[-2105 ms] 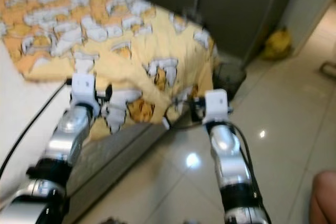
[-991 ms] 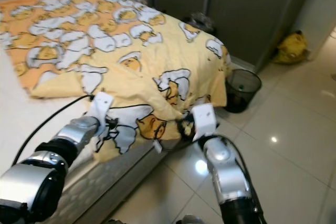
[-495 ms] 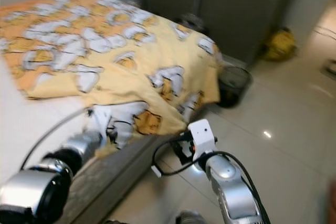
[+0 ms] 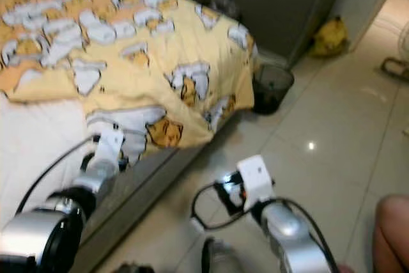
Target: Clean up the room
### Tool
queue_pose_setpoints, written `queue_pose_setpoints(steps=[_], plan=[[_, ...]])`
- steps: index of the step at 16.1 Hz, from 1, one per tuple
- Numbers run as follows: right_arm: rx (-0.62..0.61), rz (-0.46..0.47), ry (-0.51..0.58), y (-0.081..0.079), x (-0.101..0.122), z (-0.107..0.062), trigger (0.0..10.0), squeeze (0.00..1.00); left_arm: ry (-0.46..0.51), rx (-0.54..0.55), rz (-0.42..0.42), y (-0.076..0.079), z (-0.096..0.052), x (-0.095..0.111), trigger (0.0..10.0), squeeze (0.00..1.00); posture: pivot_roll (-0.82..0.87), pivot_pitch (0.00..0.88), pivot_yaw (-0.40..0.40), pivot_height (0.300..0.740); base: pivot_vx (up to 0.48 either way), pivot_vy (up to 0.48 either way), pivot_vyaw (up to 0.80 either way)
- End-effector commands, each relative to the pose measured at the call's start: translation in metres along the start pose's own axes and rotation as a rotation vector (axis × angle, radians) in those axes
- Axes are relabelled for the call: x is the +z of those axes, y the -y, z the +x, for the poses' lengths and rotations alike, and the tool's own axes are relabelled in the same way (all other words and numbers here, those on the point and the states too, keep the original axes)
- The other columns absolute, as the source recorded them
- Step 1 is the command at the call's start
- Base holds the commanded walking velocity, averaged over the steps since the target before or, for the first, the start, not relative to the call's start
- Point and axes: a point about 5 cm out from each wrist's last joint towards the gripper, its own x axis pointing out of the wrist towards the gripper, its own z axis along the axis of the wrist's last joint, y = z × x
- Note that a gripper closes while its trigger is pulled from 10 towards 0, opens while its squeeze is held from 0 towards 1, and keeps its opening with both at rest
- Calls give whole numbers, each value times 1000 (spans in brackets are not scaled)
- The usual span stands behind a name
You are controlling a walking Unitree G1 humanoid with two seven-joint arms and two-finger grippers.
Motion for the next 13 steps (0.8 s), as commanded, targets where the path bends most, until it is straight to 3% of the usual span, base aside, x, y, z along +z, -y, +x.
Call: queue_pose_setpoints(steps=[1, 4, 6, 10, 13], plan=[[11, 3, 2, -2, 2, -4, 10000, 0, -17, 12, 8, 1, 0, -8, 10000, 0, -414, 143, 22, 726, 0, 0, 0], [16, -4, -10, -2, 4, -11, 10000, 0, -13, 48, 19, -4, 1, -9, 10000, 0, -465, 154, 2, 726, 0, 0, 0], [0, -12, -19, -1, 3, -21, 10000, 0, 12, 68, -62, -7, 1, 1, 10000, 0, -505, 164, -3, 726, 0, 0, 0], [-5, 8, -37, -10, -2, -37, 10000, 0, 72, -9, -228, 7, -3, 24, 10000, 0, -566, 188, -8, 726, 0, 0, 0], [-2, 15, -42, -14, -2, -44, 10000, 0, 99, 15, -281, 3, -4, 37, 10000, 0, -591, 200, -13, 726, 0, 0, 0]])
